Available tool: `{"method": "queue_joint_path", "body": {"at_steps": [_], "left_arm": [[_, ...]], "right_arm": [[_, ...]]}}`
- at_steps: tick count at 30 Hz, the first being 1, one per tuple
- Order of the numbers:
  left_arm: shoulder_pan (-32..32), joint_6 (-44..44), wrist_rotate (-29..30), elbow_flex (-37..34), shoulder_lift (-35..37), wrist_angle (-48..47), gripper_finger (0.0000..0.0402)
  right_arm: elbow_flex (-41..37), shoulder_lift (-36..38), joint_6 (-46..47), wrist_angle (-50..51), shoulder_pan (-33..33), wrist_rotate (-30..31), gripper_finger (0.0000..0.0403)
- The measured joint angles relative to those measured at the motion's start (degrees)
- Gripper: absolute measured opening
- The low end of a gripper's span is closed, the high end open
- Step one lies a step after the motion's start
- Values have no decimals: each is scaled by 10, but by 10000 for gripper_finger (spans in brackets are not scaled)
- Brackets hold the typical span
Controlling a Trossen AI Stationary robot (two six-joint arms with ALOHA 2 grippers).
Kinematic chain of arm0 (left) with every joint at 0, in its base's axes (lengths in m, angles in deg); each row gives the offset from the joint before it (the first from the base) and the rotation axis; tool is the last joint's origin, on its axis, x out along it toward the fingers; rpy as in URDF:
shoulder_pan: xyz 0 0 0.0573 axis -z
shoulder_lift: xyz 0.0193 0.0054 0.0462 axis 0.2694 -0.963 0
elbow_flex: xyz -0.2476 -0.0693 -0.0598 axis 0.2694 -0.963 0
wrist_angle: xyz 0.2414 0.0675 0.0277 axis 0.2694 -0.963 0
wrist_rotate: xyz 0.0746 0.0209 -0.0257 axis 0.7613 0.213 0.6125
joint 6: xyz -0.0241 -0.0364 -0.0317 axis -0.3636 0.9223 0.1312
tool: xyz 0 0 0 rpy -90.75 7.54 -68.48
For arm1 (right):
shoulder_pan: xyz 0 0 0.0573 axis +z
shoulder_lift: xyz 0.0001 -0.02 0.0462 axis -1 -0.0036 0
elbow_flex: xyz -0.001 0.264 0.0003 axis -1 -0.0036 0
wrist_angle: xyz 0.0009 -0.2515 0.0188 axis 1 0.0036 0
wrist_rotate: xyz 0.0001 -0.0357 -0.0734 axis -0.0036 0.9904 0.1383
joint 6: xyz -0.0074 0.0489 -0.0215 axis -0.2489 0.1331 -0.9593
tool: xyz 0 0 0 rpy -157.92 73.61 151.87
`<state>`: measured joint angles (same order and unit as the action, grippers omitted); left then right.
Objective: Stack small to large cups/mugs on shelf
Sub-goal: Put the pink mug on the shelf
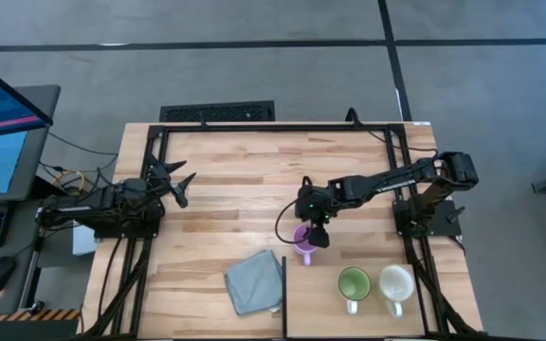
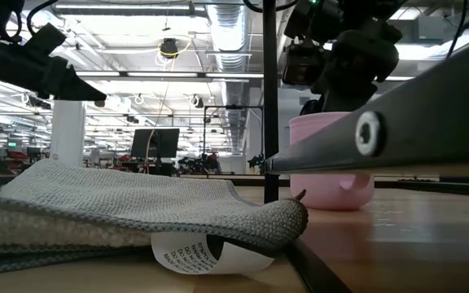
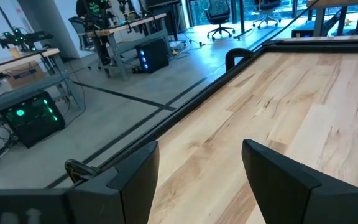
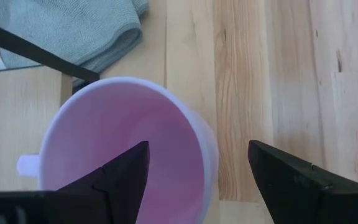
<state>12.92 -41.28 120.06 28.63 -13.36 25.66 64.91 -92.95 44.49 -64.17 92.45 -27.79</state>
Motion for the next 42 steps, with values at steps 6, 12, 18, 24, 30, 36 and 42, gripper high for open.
{"method": "queue_joint_path", "body": {"at_steps": [6,12,18,24,30,36,42], "left_arm": [[0,0,0,0,0,0,222],[0,0,0,0,0,0,222],[0,0,0,0,0,0,222],[0,0,0,0,0,0,222],[0,0,0,0,0,0,222],[0,0,0,0,0,-2,222],[0,0,0,0,0,-13,222]], "right_arm": [[0,0,-3,-10,0,0,297],[0,0,-3,-12,0,0,297],[0,0,-4,-13,0,7,297],[0,0,-4,-15,0,17,297],[0,0,-4,-17,0,17,297],[0,0,-4,-16,1,17,297],[0,0,-4,-17,1,17,297]]}}
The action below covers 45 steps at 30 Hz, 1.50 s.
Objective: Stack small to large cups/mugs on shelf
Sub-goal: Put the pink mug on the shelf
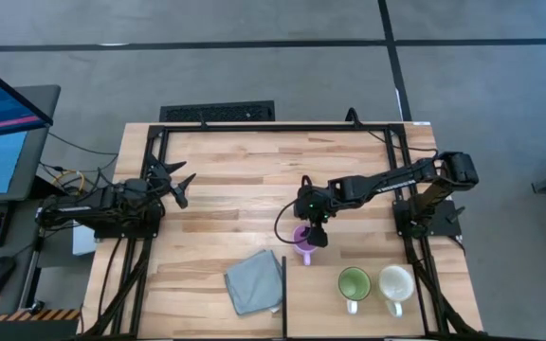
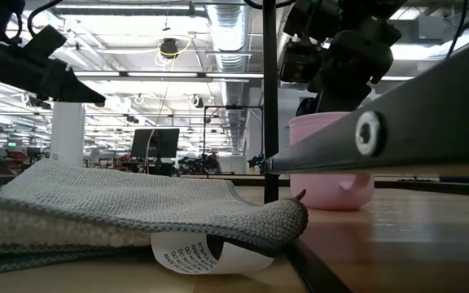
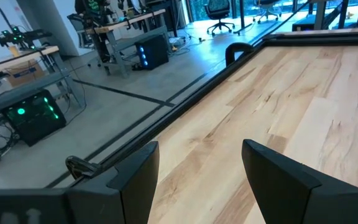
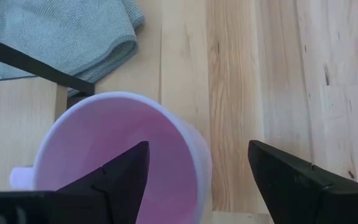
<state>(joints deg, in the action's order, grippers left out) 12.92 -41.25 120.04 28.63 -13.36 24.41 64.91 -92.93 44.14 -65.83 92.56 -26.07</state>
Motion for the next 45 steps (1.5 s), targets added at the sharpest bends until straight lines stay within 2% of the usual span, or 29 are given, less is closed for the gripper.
{"method": "queue_joint_path", "body": {"at_steps": [5,12,25,30,45], "left_arm": [[0,0,0,0,0,0,222],[0,0,0,0,0,1,222],[0,0,0,0,0,1,222],[0,0,0,0,0,1,222],[0,0,0,0,0,1,222]], "right_arm": [[0,0,0,0,0,0,292],[0,0,0,0,0,0,252],[0,0,0,0,0,0,116],[0,0,0,0,0,0,76],[0,0,-1,1,0,0,32]]}}
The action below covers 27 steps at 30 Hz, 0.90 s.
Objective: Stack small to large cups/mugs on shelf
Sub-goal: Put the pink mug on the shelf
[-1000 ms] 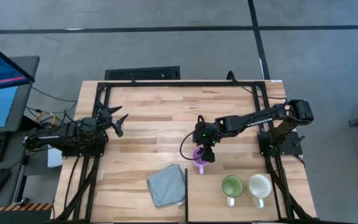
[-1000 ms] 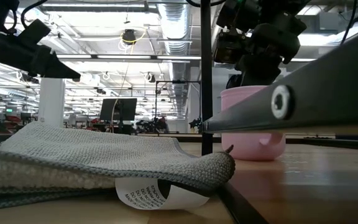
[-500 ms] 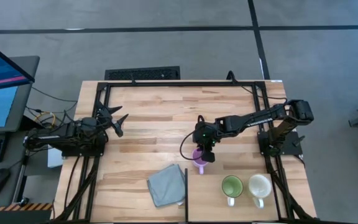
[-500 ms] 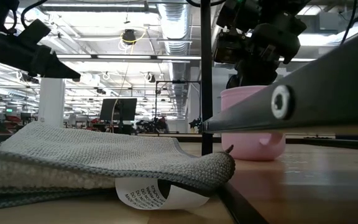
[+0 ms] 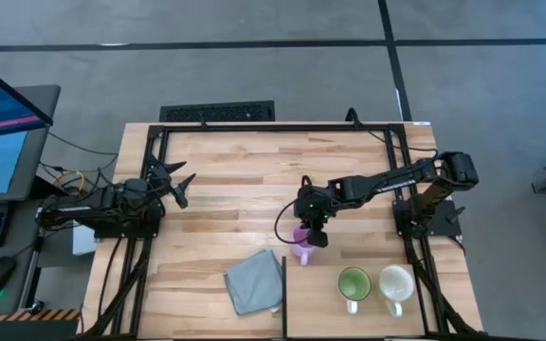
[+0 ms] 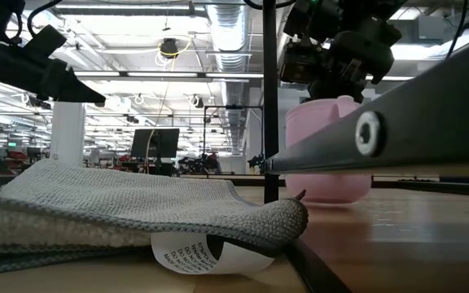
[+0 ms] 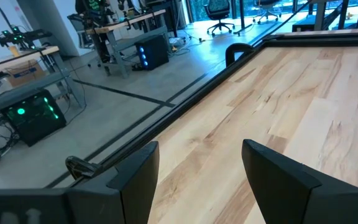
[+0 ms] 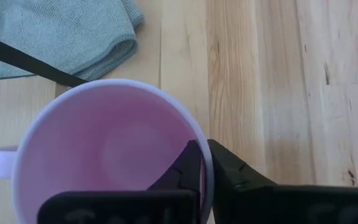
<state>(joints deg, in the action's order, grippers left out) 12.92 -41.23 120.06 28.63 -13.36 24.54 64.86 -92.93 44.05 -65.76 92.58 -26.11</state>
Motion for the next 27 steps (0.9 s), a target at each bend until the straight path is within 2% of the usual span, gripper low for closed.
{"method": "queue_joint_path", "body": {"at_steps": [6,16,20,27], "left_arm": [[0,0,0,0,0,0,222],[0,0,0,0,0,0,222],[0,3,0,0,0,0,222],[0,3,0,0,0,0,222]], "right_arm": [[0,0,-25,0,2,0,16],[1,0,-29,5,7,11,14],[25,0,-29,54,7,17,17],[86,0,-39,148,30,80,13]]}}
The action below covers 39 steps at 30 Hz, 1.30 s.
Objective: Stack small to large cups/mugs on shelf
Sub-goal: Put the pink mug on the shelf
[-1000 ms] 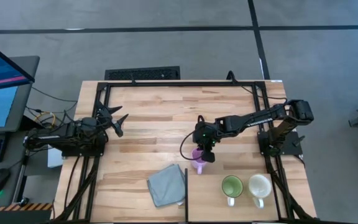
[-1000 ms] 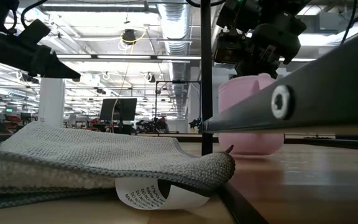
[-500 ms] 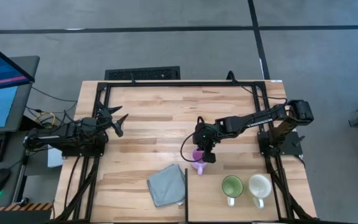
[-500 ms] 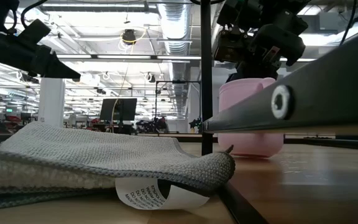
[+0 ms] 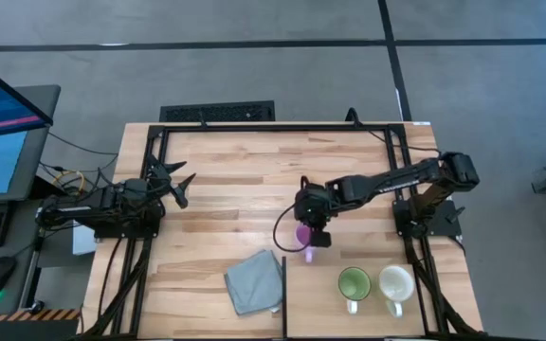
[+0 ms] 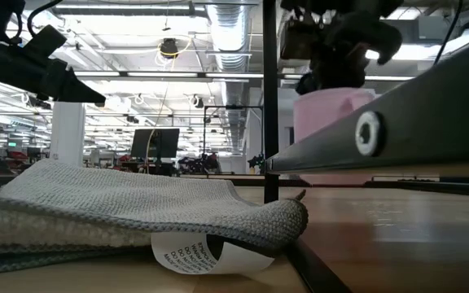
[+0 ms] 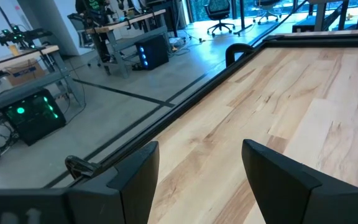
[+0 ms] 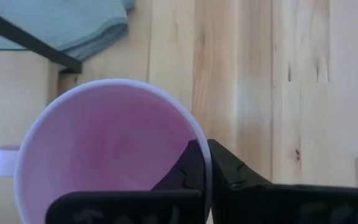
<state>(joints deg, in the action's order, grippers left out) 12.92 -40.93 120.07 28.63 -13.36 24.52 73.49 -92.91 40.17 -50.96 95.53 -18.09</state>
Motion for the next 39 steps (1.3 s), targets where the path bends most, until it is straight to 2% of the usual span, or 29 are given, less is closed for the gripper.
{"method": "queue_joint_path", "body": {"at_steps": [7,14,23,28,34,39], "left_arm": [[0,2,0,0,0,0,222],[0,9,0,0,0,0,222],[0,29,0,0,0,-1,222],[0,68,0,0,0,-23,222],[0,120,-13,2,0,-37,222],[0,131,-19,2,0,-38,222]], "right_arm": [[51,0,14,57,32,13,17],[102,0,61,119,69,54,13],[123,0,138,124,129,55,13],[123,0,176,122,163,84,14],[123,0,186,104,190,98,12],[123,0,187,82,206,98,12]]}}
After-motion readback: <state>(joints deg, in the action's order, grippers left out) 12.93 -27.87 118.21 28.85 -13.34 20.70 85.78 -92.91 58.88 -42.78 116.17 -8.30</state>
